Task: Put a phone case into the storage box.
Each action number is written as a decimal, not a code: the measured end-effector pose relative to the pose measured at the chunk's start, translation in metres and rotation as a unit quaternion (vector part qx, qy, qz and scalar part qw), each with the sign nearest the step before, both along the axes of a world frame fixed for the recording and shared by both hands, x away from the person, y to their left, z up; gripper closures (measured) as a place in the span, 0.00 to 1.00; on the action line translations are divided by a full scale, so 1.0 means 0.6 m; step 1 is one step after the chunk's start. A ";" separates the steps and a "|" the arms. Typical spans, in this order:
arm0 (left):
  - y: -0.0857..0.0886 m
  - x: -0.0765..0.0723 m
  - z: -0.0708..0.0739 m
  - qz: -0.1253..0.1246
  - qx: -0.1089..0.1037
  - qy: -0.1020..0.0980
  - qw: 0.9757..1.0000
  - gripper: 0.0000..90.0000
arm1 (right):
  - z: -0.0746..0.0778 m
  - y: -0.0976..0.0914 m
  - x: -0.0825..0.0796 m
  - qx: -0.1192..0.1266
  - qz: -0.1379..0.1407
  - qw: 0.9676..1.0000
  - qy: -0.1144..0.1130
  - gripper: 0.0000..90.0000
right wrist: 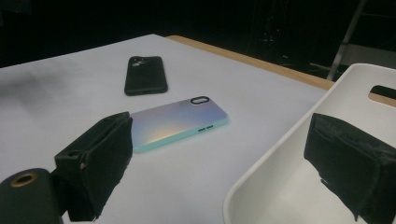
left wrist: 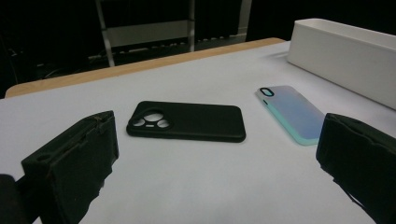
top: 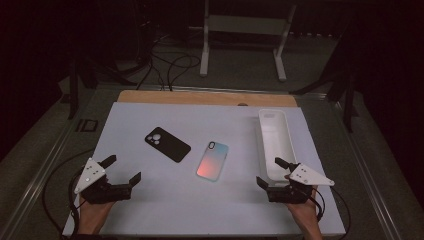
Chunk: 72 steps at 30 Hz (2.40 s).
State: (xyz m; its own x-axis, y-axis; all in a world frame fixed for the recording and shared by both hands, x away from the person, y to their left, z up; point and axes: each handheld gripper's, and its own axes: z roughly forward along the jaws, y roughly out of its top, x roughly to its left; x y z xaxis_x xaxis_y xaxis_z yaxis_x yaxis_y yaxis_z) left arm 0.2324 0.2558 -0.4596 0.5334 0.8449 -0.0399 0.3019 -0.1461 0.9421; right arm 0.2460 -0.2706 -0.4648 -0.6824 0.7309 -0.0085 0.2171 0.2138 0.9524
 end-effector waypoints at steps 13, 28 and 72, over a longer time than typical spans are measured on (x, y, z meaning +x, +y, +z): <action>-0.002 0.001 0.001 0.000 -0.004 0.008 1.000 0.00 | -0.001 0.000 0.001 0.001 -0.005 1.000 0.002 0.09; -0.037 0.017 0.022 -0.028 0.008 0.022 0.999 0.01 | -0.001 0.000 0.005 0.002 -0.010 1.000 0.002 0.09; -0.380 0.145 -0.069 -0.216 0.088 0.128 0.964 1.00 | -0.001 -0.007 0.008 -0.001 -0.014 1.000 0.001 0.09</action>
